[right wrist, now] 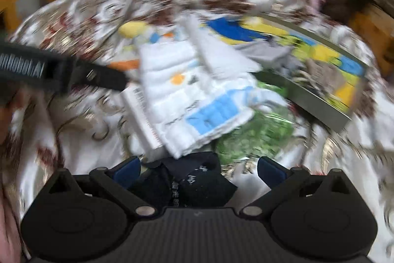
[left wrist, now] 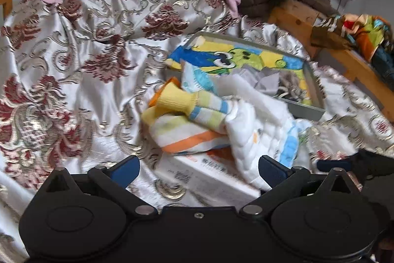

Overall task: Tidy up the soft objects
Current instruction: 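Grasp the black cloth with the right gripper while the left gripper grasps the white towel, then lift the black cloth and white towel toward the tray with both grippers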

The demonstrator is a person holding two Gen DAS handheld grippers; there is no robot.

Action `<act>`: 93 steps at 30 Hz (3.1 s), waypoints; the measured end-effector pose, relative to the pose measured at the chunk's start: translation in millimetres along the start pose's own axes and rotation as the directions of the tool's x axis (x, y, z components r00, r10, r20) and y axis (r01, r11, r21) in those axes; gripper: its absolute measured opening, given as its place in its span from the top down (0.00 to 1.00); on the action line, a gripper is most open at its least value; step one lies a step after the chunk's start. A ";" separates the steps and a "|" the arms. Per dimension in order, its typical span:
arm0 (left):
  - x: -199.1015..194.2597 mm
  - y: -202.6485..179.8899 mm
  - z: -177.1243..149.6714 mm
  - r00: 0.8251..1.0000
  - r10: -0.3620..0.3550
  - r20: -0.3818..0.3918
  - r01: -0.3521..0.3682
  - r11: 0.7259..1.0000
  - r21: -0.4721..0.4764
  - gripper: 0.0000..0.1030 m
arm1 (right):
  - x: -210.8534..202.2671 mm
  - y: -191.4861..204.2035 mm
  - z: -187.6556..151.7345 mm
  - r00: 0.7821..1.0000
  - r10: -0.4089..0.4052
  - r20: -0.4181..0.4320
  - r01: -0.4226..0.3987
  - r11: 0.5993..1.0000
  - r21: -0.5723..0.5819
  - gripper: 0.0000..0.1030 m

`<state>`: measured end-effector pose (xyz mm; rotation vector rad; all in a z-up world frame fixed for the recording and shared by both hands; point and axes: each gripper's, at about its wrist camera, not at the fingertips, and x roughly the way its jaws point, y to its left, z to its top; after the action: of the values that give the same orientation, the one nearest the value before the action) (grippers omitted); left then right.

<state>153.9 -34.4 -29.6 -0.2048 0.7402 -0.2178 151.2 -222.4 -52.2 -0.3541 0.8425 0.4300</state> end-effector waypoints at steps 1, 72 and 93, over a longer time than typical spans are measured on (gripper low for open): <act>1.6 0.7 0.8 1.000 -0.027 0.001 0.027 1.000 -0.010 0.01 | 0.7 0.3 -0.9 1.000 0.024 -0.001 -0.024 0.999 -0.036 0.00; -36.2 -63.4 -20.5 0.971 -0.081 0.226 -0.012 0.925 0.381 0.93 | -43.5 -36.1 -17.7 0.986 -0.002 0.165 -0.022 0.989 0.147 0.89; -79.5 -94.5 -32.1 0.944 -0.102 0.314 -0.091 0.835 0.542 0.93 | -73.4 -61.2 -15.3 0.902 -0.090 0.421 -0.028 0.964 0.265 0.89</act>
<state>63.1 -107.1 22.9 0.3071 0.3142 -0.3841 128.6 -298.4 3.4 -0.0161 0.4498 0.3414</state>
